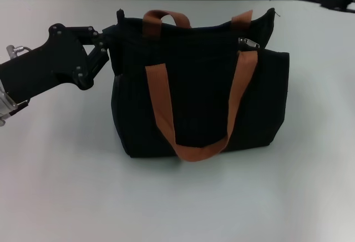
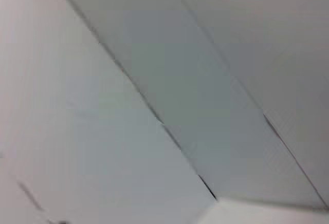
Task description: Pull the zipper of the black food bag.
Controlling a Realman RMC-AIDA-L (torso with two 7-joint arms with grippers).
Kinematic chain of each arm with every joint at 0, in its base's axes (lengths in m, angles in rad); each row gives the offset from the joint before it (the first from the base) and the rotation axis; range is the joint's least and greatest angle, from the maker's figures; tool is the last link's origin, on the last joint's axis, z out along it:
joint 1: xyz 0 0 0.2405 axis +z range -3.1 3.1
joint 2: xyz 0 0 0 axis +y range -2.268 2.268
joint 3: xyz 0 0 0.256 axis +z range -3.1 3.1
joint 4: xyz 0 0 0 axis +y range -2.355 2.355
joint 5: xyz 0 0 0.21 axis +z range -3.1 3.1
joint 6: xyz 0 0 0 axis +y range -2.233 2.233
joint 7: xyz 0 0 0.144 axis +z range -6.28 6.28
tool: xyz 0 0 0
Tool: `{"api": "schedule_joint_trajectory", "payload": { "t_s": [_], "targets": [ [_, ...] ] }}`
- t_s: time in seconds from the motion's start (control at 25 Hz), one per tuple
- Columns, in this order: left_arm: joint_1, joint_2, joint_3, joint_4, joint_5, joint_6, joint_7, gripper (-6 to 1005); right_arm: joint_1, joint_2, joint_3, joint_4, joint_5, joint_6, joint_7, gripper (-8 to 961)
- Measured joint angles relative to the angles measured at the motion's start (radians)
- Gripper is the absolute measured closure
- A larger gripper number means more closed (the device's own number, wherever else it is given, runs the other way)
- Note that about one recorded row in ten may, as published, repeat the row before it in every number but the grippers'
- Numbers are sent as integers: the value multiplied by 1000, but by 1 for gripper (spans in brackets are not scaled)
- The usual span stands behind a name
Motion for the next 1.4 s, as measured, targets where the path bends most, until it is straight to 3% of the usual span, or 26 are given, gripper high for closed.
{"api": "schedule_joint_trajectory", "payload": {
  "t_s": [0.08, 0.16, 0.28, 0.44, 0.48, 0.56, 0.68, 0.84, 1.0, 1.16, 1.2, 1.28, 1.4],
  "targets": [
    [5, -2, 0, -2, 2, 0, -5, 876, -1, -15, 68, 162, 84, -118, -242, 725],
    [6, -2, 0, -2, 2, 0, -8, 875, -1, -20, 88, 212, 97, -156, -309, 682],
    [11, -1, 3, -3, 7, 0, -13, 874, -14, -38, 126, 385, 99, -309, -624, 617],
    [15, 1, 7, -4, 9, 0, -19, 872, -50, -51, 107, 476, 68, -388, -846, 516],
    [17, 2, 9, -4, 9, -2, -23, 872, -70, -50, 96, 513, 9, -419, -977, 478],
    [20, 2, 12, -4, 9, -7, -32, 871, -80, -46, 95, 525, -33, -426, -1037, 403],
    [23, 3, 13, -4, 13, -9, -43, 870, -105, -24, 100, 554, -201, -394, -1172, 293],
    [25, 6, 13, 1, 40, -11, -82, 868, -106, -19, 102, 567, -246, -366, -1187, 154],
    [35, 13, 10, 38, 52, -10, -175, 867, -101, -18, 102, 576, -251, -346, -1189, 142],
    [46, 40, 14, 114, 75, 18, -322, 865, -98, -17, 102, 577, -252, -326, -1189, 136],
    [48, 62, 11, 143, 92, 56, -395, 865, -97, -17, 101, 577, -252, -321, -1190, 136],
    [50, 90, 2, 158, 93, 122, -447, 791, -90, -15, 98, 578, -253, -304, -1190, 136],
    [52, 104, -7, 155, 86, 218, -435, 679, -75, -10, 97, 578, -254, -287, -1190, 136]
  ]
}}
